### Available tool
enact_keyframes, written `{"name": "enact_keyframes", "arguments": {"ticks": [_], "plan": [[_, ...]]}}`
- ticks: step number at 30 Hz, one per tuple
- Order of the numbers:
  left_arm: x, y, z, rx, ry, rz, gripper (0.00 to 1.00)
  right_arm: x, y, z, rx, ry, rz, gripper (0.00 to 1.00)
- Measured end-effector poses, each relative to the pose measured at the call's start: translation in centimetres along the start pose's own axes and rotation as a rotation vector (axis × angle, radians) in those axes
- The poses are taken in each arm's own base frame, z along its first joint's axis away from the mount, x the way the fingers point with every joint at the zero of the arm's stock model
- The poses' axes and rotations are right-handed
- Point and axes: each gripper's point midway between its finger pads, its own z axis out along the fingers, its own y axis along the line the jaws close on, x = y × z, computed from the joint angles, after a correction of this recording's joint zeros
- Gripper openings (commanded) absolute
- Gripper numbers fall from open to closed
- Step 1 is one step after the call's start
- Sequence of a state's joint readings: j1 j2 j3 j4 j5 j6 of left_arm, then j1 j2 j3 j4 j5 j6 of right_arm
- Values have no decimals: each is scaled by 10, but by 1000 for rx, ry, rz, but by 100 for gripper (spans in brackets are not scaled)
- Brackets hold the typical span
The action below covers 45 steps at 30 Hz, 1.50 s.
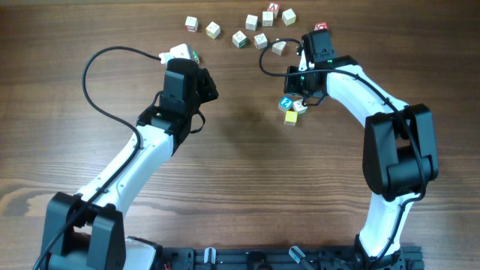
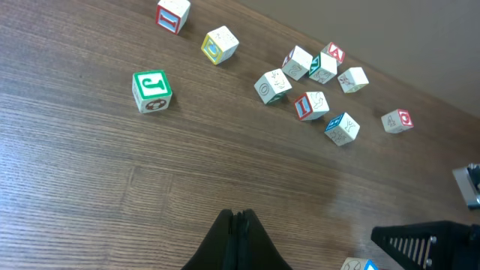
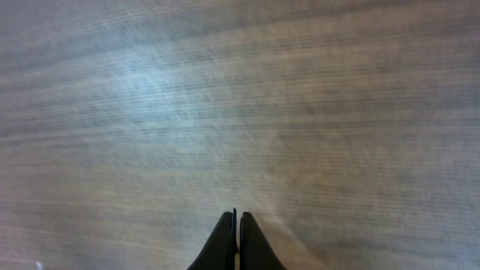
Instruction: Form a circle
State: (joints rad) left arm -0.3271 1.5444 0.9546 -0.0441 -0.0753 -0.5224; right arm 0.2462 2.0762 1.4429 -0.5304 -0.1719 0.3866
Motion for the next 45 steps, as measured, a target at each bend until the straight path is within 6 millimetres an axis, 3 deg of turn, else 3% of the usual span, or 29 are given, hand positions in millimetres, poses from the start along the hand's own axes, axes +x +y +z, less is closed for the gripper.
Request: {"name": "enact_keyframes", "arguments": {"ticks": [34, 45], "plan": [[1, 0, 0, -2, 2, 0, 8, 20, 12, -1, -85, 88, -144, 4], [0, 1, 0, -3, 1, 0, 13, 4, 14, -2, -96, 25, -152, 5]]}}
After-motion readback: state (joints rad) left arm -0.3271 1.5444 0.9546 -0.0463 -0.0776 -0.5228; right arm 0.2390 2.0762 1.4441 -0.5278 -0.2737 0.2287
